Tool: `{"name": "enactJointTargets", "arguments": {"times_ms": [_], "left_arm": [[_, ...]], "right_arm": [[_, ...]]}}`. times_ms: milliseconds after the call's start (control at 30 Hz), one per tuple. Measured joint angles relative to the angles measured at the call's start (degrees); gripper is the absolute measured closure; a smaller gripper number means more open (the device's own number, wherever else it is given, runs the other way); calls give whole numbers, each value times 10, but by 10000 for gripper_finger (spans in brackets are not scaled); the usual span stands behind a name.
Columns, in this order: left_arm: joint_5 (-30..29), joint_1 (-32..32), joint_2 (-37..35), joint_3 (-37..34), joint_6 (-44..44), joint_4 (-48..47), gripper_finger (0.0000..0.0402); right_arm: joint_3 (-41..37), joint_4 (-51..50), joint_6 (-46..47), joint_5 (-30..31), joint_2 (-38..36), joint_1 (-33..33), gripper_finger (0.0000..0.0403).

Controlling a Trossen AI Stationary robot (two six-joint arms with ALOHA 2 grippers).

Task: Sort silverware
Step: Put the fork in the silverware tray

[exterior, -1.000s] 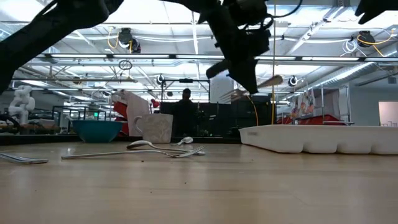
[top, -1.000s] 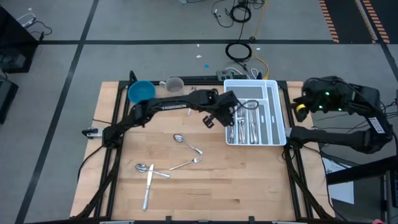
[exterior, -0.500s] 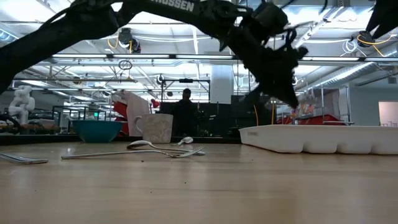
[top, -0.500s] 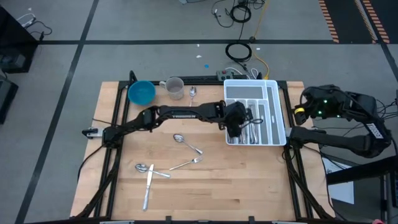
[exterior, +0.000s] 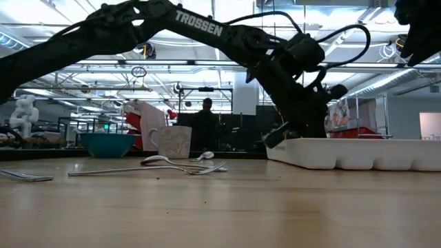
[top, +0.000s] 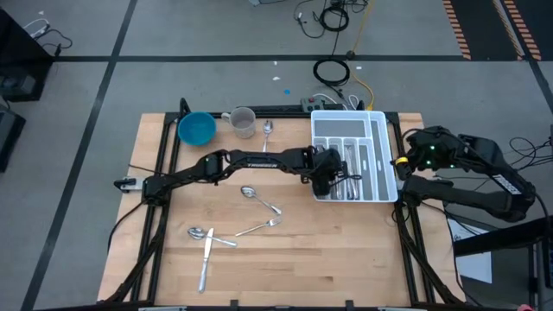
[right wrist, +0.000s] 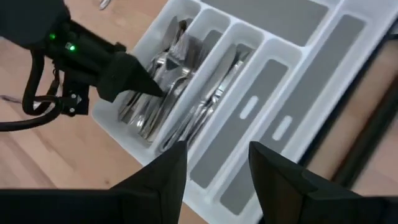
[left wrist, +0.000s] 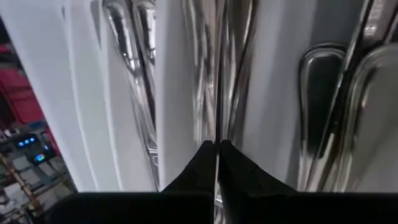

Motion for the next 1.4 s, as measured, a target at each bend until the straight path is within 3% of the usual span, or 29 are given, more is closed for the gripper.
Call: {"name": "enactJointTargets", "arguments": {"times_ms": [133, 267, 633, 800, 900, 967, 1067, 1200, 1267, 1333, 1400], "left_arm": [[-1, 6, 0, 0, 15, 3, 392], [-22, 7, -3, 4, -31, 6, 362], [-7, 7, -16, 5, -62, -25, 337], [-110, 0, -40, 5, -123, -24, 336], [-122, -4, -87, 4, -188, -35, 336], [-140, -5, -128, 5, -314, -14, 336], [-230, 9, -182, 7, -623, -43, 336], [-329, 52, -229, 5, -989, -230, 336], [-337, 75, -250, 4, -1152, -329, 336], [-334, 99, -255, 4, -1266, -396, 336], [-323, 124, -251, 2, -1321, -443, 336]], "right_arm": [[-27, 16, -6, -20, -3, 0, 238], [-39, 32, -14, -57, -3, 0, 234], [-40, 48, -19, -60, -3, 0, 196], [-40, 55, -14, -71, -3, 0, 193], [-40, 63, -13, -72, -3, 0, 193], [-40, 73, -14, -67, -4, 0, 193], [-40, 93, -6, -41, -4, 0, 193], [-40, 129, 10, 14, -4, 0, 193], [-40, 144, 22, 37, -4, 0, 193], [-40, 150, 35, 51, -4, 0, 193], [-40, 154, 47, 56, -4, 0, 193]]}}
